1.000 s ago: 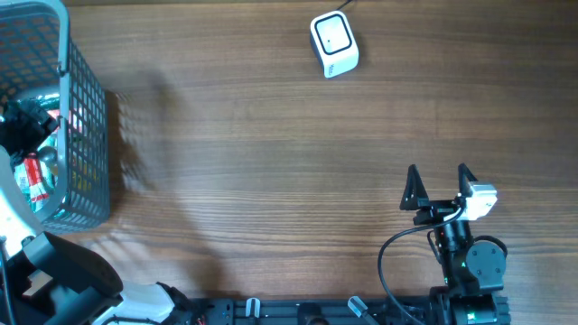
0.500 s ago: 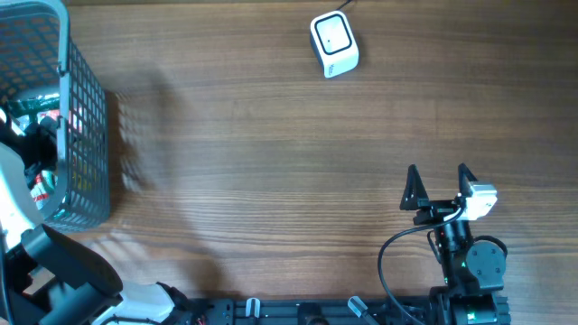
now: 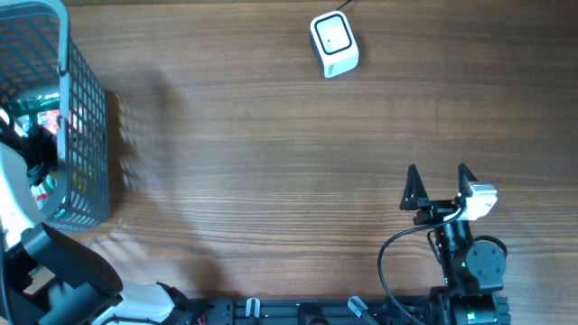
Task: Scan the item barcode
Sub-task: 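Reach the left gripper into the basket and grasp the yellow bottle, then lift the yellow bottle out and set it near the scanner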
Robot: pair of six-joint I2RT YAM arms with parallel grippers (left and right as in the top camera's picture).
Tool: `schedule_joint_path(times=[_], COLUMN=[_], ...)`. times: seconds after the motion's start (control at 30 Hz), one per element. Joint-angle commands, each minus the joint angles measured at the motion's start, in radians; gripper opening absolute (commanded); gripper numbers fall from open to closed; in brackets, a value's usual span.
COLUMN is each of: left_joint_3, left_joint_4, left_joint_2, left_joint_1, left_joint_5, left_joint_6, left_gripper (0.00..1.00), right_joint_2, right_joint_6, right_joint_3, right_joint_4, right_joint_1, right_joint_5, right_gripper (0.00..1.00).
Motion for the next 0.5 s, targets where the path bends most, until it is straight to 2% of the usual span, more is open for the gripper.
schedule_joint_path(times=[0.0, 0.03, 0.1, 0.47], left_joint_3=[-0.011, -0.011, -0.011, -0.011], left_joint_4=[0.003, 0.003, -0.001, -0.021], left_joint_2=[0.011, 0.011, 0.011, 0.011], left_joint_1=[0.003, 0.003, 0.003, 0.003], left_joint_5=[0.017, 0.017, 0.017, 0.016], left_joint_6=[0.001, 0.0, 0.0, -0.029], left_gripper=[0.4, 0.4, 0.52, 0.53], right_joint_2=[-0.003, -0.003, -0.003, -0.003], right_joint_6=[-0.007, -0.008, -0.007, -0.008], right_joint_3=[-0.001, -0.001, -0.001, -0.001], right_joint_4=[0.005, 0.005, 0.005, 0.005], right_joint_1=[-0.004, -0.004, -0.004, -0.004], right_joint_5=[-0.013, -0.013, -0.013, -0.013], right_gripper=[1.0, 1.0, 1.0, 1.0])
